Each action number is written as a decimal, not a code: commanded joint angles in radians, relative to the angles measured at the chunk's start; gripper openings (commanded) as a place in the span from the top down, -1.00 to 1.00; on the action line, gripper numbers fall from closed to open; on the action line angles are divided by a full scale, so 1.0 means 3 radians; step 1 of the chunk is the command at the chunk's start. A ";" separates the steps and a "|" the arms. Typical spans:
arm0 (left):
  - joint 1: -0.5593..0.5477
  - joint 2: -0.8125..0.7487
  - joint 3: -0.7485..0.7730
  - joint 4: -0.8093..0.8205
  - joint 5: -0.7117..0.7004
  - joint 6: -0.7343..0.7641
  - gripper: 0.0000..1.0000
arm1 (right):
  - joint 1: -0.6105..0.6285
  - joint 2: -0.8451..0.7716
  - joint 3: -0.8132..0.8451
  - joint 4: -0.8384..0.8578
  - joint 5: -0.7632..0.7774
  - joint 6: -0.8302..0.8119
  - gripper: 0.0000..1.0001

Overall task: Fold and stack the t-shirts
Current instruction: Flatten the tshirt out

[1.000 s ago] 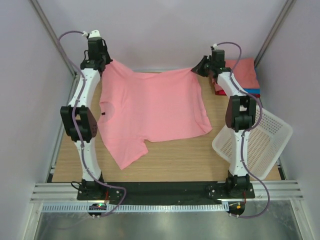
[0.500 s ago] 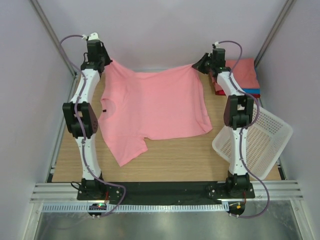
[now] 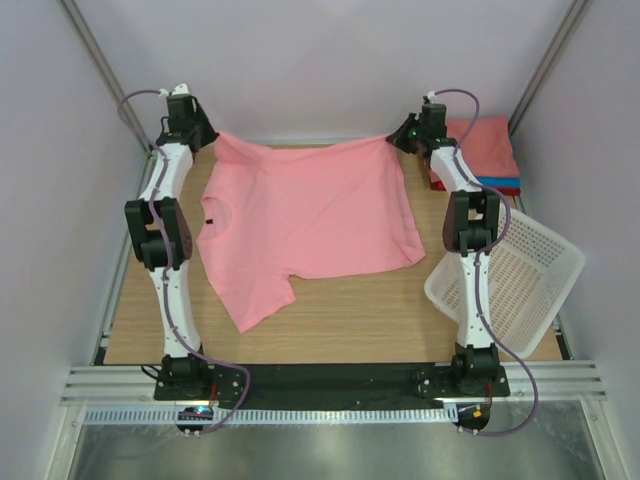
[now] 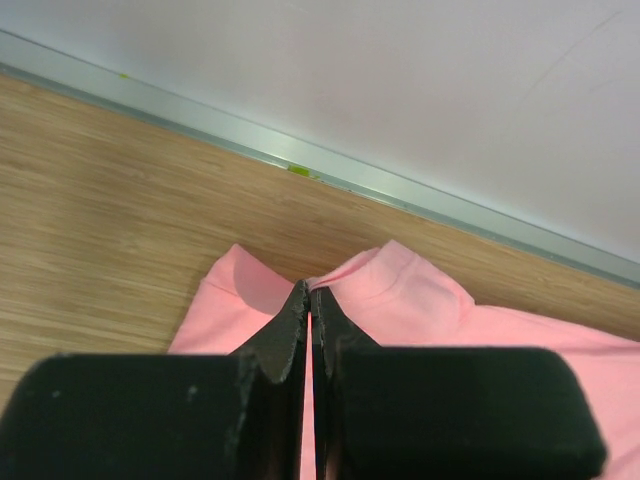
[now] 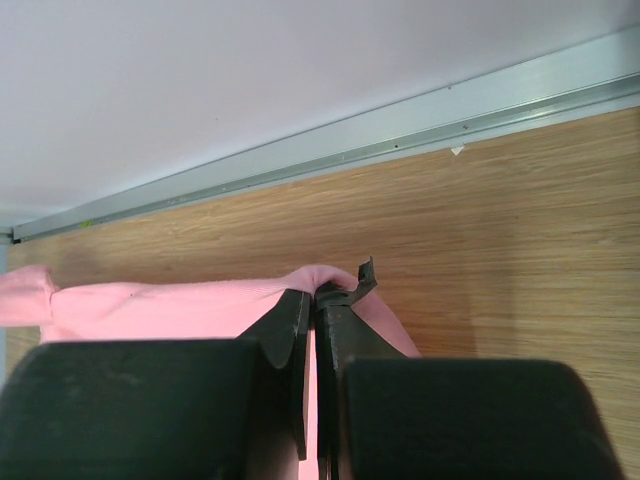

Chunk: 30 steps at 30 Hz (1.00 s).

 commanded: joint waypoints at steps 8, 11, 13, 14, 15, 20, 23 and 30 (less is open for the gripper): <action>0.0004 -0.0344 0.0105 -0.0091 -0.0040 -0.0095 0.99 | -0.0014 -0.0284 0.0131 -0.0062 -0.0086 -0.0172 0.98; 0.0009 -0.0685 0.0115 -0.0235 -0.0337 -0.0095 1.00 | -0.0014 -0.0534 0.0131 -0.0262 -0.0111 -0.0320 0.98; 0.0014 -0.0885 0.0156 -0.0276 -0.0515 -0.0100 1.00 | -0.0014 -0.0836 0.0126 -0.0390 -0.0127 -0.0437 0.98; 0.0024 -0.1064 0.0242 -0.0337 -0.0567 -0.0110 0.99 | -0.0014 -0.0949 0.0105 -0.0411 -0.0172 -0.0448 0.98; 0.0030 -0.1172 0.0299 -0.0368 -0.0633 -0.0105 0.99 | -0.0019 -0.1208 0.0070 -0.0421 -0.0188 -0.0453 0.98; 0.0111 -0.1704 0.0600 -0.0491 -0.0838 -0.0110 0.99 | -0.0003 -0.2047 -0.0466 -0.0390 -0.0295 -0.0560 0.98; 0.0157 -0.2062 0.0616 -0.0445 -0.0864 -0.0151 0.99 | -0.0003 -0.2569 -0.0875 -0.0451 -0.0479 -0.0815 0.98; 0.0163 -0.2640 0.0397 -0.0511 -0.0940 -0.0039 1.00 | -0.0003 -0.3592 -0.1872 -0.0784 -0.0950 -0.1399 0.98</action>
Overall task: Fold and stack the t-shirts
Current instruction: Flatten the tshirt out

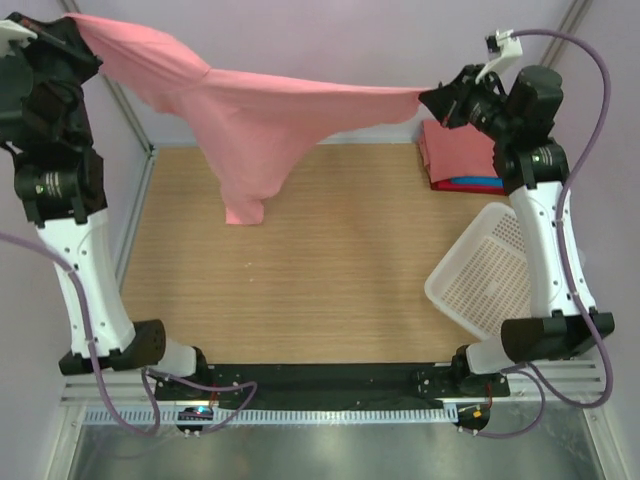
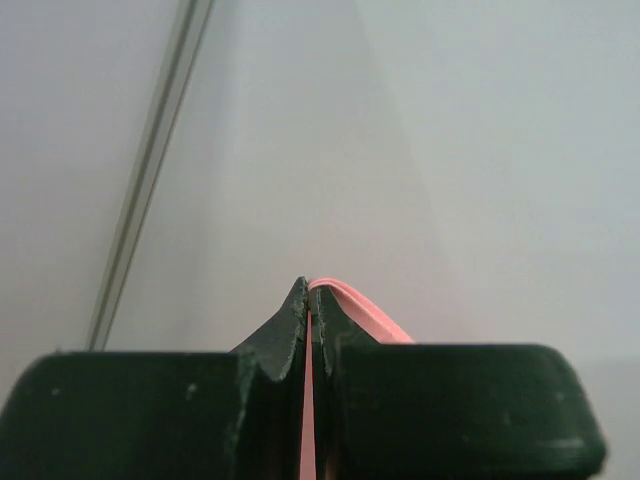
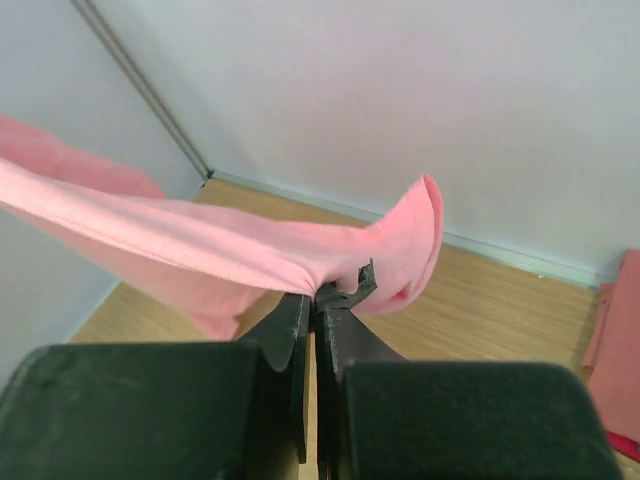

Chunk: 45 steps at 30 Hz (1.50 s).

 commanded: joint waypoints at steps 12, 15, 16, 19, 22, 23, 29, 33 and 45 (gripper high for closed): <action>0.0027 -0.0496 -0.1612 -0.0034 -0.0230 -0.0011 1.00 | -0.0010 -0.0679 -0.1421 -0.1230 0.0013 -0.0646 0.91; 0.0027 -0.0338 -0.1684 -0.0039 -0.0251 0.0009 1.00 | -0.0010 -0.0690 -0.1752 -0.1154 0.0085 -0.0718 0.86; 0.0027 -0.0296 -0.1694 -0.0034 -0.0251 0.0004 1.00 | -0.0010 -0.0644 -0.1804 -0.1073 0.0086 -0.0759 0.85; 0.0027 -0.0138 -0.1700 -0.0044 -0.0225 0.0004 0.99 | -0.0010 -0.0425 -0.1866 -0.1005 0.0004 -0.0790 0.78; 0.0027 0.0011 -0.1694 -0.0029 -0.0134 -0.0032 0.99 | -0.0010 -0.0220 -0.1866 -0.0883 -0.0109 -0.0780 0.72; 0.0027 0.0046 -0.1710 -0.0024 -0.0098 -0.0037 0.99 | -0.0010 -0.0067 -0.1866 -0.0822 -0.0114 -0.0739 0.72; 0.0021 0.0486 -0.1919 -0.0244 0.0035 -0.0149 0.99 | -0.0010 0.0751 -0.1539 -0.0627 -0.0420 -0.0580 0.90; 0.0021 0.0864 -0.1899 -0.0468 0.0081 -0.0195 0.99 | -0.0010 0.1313 -0.1121 -0.0769 -0.0089 -0.0667 0.88; -0.0111 0.1601 -0.1541 -0.0510 0.0347 -0.0067 1.00 | -0.0005 0.2240 -0.0016 -0.0990 0.0423 -0.0708 0.25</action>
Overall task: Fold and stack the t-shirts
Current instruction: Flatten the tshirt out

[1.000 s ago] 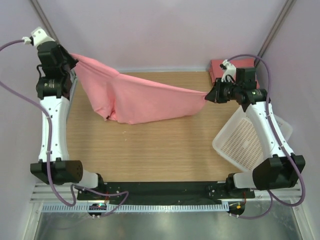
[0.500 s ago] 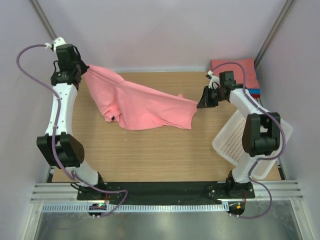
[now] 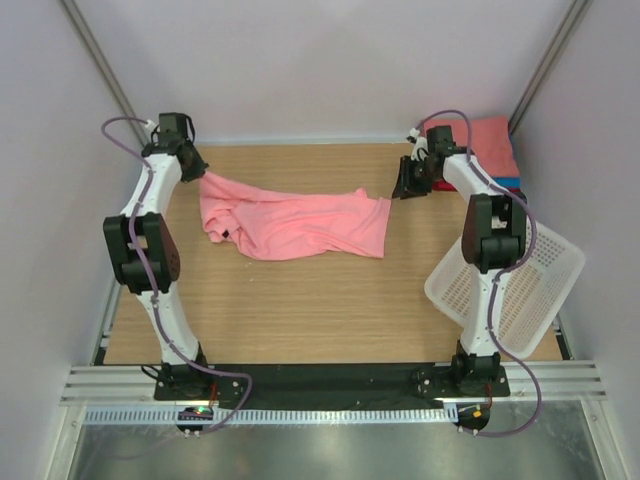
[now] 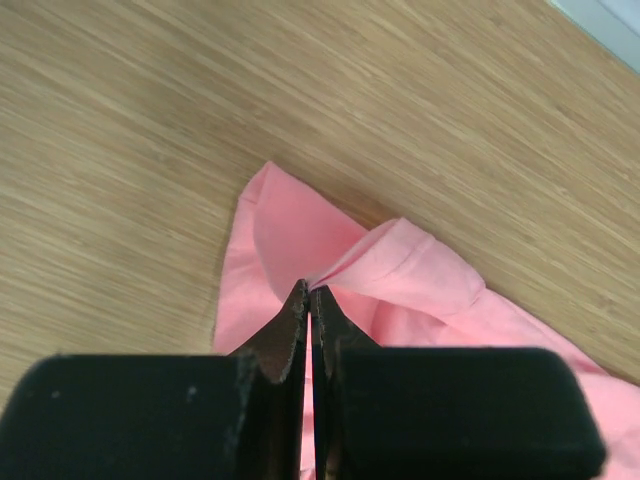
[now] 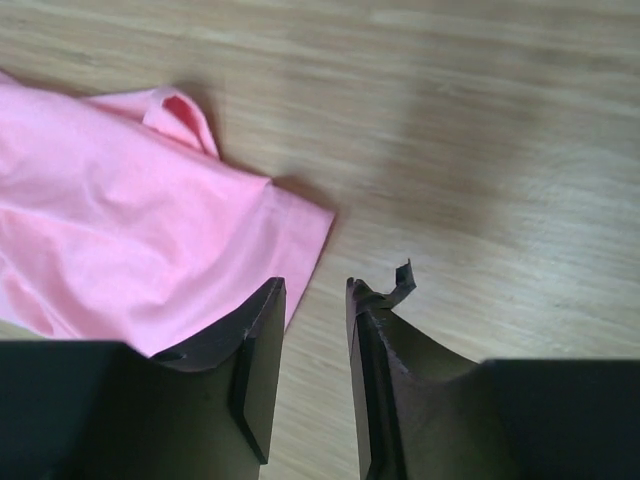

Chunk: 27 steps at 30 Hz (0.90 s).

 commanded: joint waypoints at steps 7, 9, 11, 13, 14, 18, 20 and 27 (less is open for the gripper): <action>-0.0035 0.0178 0.0413 0.0060 0.0040 0.0166 0.99 | -0.0006 0.0407 0.0650 -0.0145 0.0013 -0.0190 0.17; -0.0035 0.0198 0.0449 0.0050 0.0029 0.0191 0.99 | -0.0006 0.0469 0.0676 -0.0140 -0.0058 -0.0200 0.17; -0.0035 0.0234 0.0500 0.0039 0.0029 0.0202 0.99 | -0.0001 0.0484 0.0656 -0.0114 -0.0079 -0.0307 0.17; -0.0040 0.0249 0.0525 0.0024 0.0044 0.0202 0.99 | -0.0001 0.0509 0.0656 -0.0094 -0.0120 -0.0389 0.17; -0.0035 0.0244 0.0536 0.0024 0.0045 0.0197 0.99 | -0.0001 0.0520 0.0656 -0.0079 -0.0161 -0.0405 0.17; -0.0035 0.0255 0.0556 0.0024 0.0055 0.0191 1.00 | 0.0004 0.0612 0.0717 -0.0119 -0.0375 -0.0507 0.15; -0.0040 0.0255 0.0566 0.0019 0.0055 0.0202 0.99 | -0.0006 0.0637 0.0712 -0.0140 -0.0462 -0.0568 0.15; -0.0035 0.0255 0.0612 0.0024 0.0045 0.0237 1.00 | 0.0004 0.0689 0.0681 -0.0191 -0.0580 -0.0624 0.19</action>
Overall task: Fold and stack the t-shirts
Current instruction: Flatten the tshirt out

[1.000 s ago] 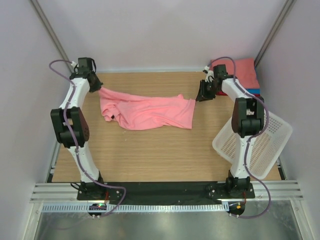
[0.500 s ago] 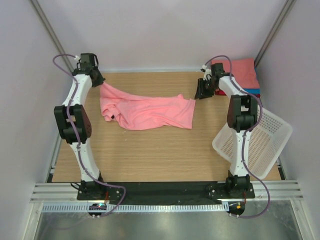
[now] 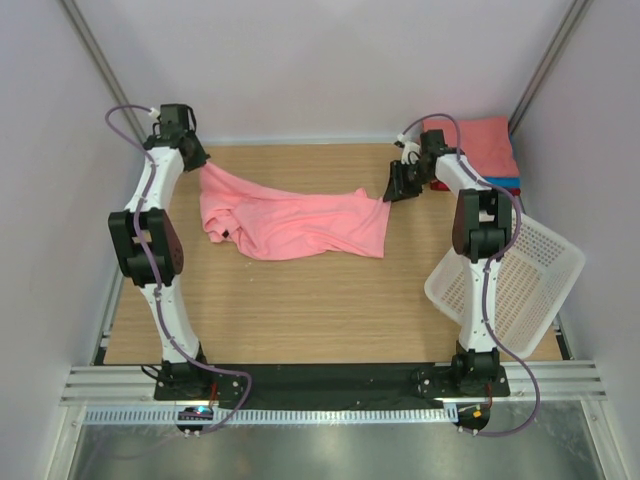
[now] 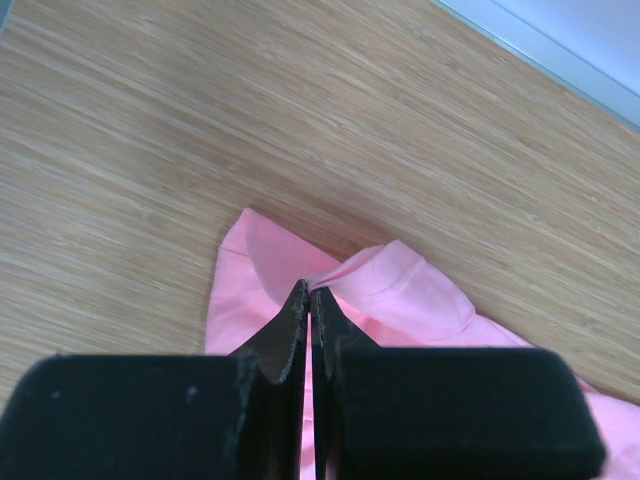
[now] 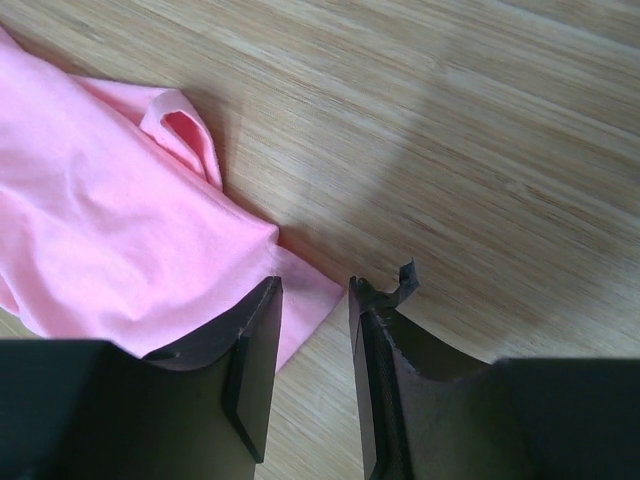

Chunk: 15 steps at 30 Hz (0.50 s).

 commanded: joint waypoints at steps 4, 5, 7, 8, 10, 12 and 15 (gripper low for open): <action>0.0003 -0.0023 0.0141 0.0032 -0.0001 0.0076 1.00 | -0.0001 0.0038 0.0086 -0.0101 -0.0061 -0.0191 0.23; 0.0003 -0.0023 0.0141 0.0032 -0.0001 0.0076 1.00 | 0.0004 0.0043 0.0081 -0.0111 -0.0066 -0.0202 0.24; -0.0002 -0.0023 0.0146 0.0032 -0.0001 0.0076 0.99 | -0.0001 0.0053 0.0081 -0.0106 -0.0077 -0.0217 0.28; -0.0002 -0.0028 0.0151 0.0032 -0.0001 0.0071 0.99 | 0.0004 0.0058 0.0086 -0.0106 -0.0072 -0.0222 0.32; -0.0002 -0.0028 0.0156 0.0032 0.0014 0.0066 0.99 | -0.0001 0.0068 0.0086 -0.0096 -0.0077 -0.0237 0.39; -0.0002 -0.0048 0.0156 0.0027 0.0009 0.0061 0.99 | -0.0006 0.0048 0.0076 -0.0086 -0.0067 -0.0253 0.70; -0.0002 -0.0099 0.0176 0.0021 0.0029 0.0025 1.00 | -0.0016 -0.0140 0.0056 -0.0045 -0.0041 -0.0217 0.98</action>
